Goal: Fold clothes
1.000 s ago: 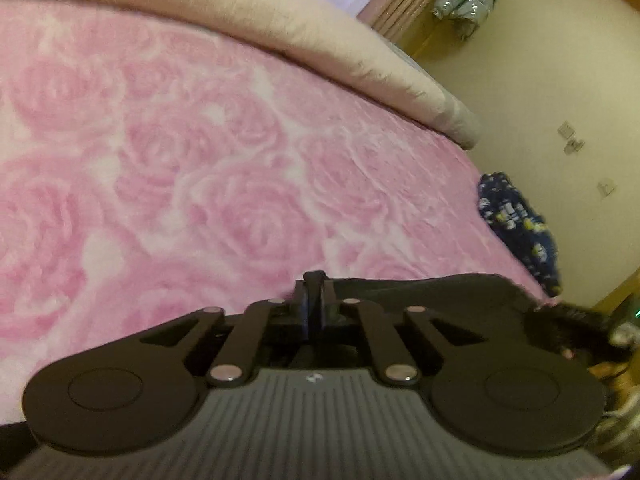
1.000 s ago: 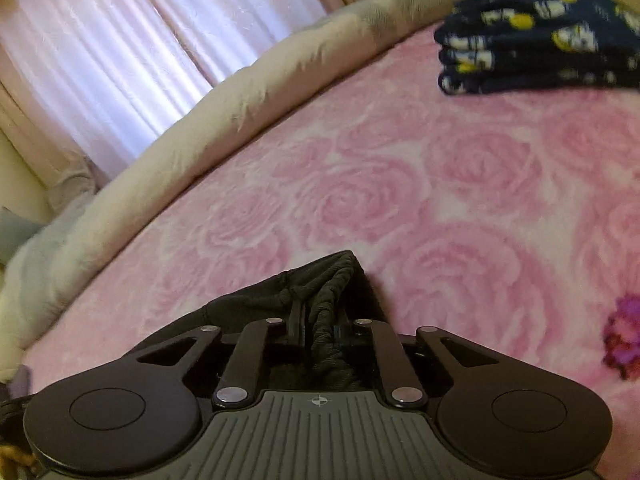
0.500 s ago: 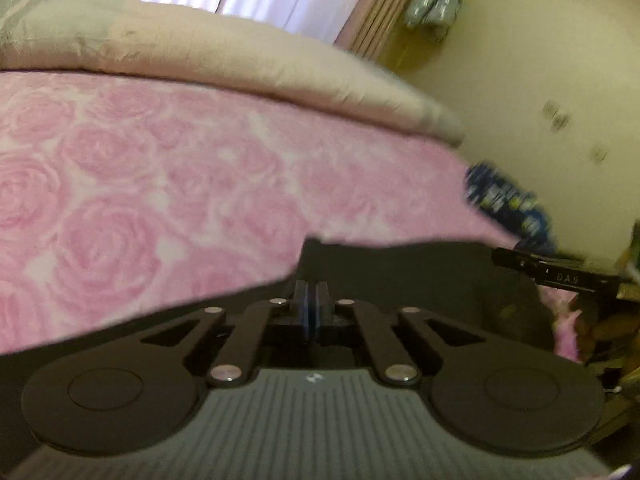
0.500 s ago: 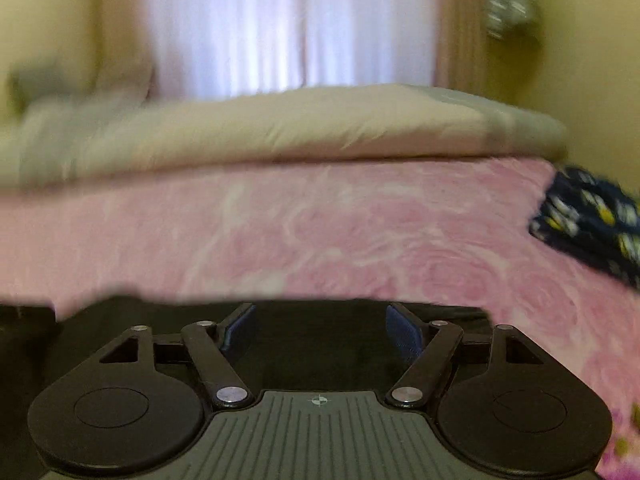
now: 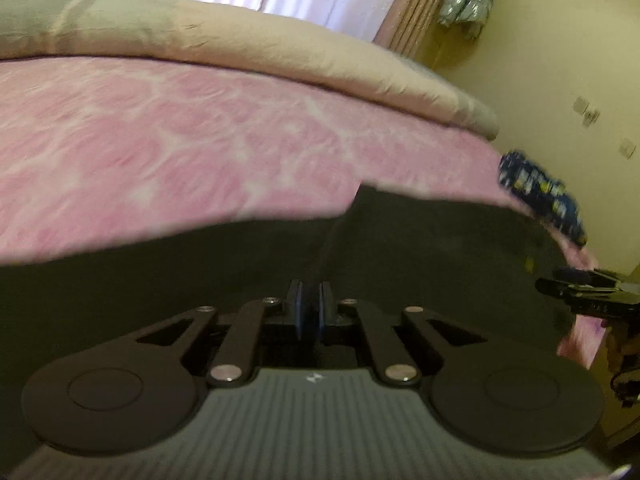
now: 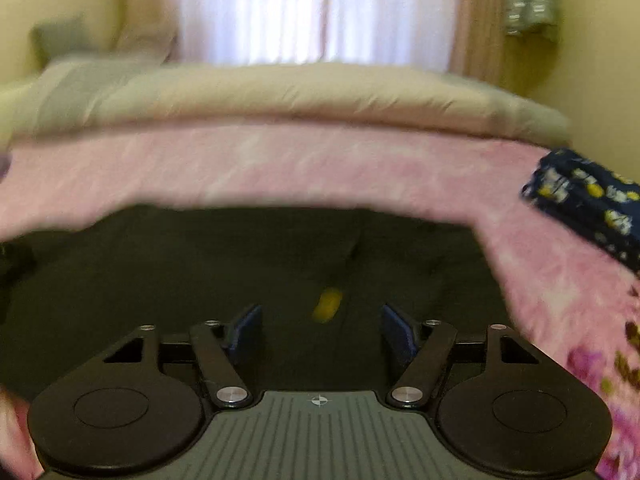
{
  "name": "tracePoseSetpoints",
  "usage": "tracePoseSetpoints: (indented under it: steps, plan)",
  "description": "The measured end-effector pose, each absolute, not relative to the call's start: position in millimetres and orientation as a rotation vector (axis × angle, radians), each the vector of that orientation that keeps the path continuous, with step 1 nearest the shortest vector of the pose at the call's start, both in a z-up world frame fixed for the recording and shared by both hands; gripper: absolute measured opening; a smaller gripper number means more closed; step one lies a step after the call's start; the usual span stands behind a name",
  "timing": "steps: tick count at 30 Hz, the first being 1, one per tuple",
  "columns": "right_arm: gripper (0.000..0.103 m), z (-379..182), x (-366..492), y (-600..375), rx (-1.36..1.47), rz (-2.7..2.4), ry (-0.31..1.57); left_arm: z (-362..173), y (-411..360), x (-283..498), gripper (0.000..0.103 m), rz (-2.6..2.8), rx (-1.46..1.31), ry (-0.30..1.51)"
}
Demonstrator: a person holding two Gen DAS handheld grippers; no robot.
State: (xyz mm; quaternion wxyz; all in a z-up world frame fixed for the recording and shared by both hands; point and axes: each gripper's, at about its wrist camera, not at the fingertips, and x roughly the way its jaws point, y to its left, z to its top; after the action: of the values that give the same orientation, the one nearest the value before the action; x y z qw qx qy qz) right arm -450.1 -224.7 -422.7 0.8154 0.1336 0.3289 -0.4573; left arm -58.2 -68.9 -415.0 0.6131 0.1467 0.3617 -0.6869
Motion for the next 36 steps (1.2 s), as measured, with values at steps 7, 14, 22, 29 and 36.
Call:
tracePoseSetpoints:
  steps: [7, 14, 22, 29, 36]
  plan:
    - [0.068, -406.5, -457.3, -201.1, 0.367, -1.085, 0.673, -419.0, 30.5, -7.3, 0.002, -1.387, 0.230, 0.866]
    - [0.068, -412.1, -374.6, -143.5, 0.354, -0.872, 0.639, -416.9, 49.7, -4.8, 0.003, -1.311, 0.188, 0.860]
    - [0.068, -422.0, -359.5, -134.4, 0.365, -0.887, 0.733, -422.8, 99.5, 82.0, 0.003, -1.073, 0.122, 0.827]
    - [0.068, -422.5, -344.9, -127.0, 0.361, -0.989, 0.787, -421.4, 141.1, 167.3, 0.003, -0.926, 0.006, 0.871]
    - [0.068, -412.5, -313.8, -104.3, 0.385, -0.961, 0.745, -408.7, 139.1, 152.0, 0.007, -0.918, 0.124, 0.831]
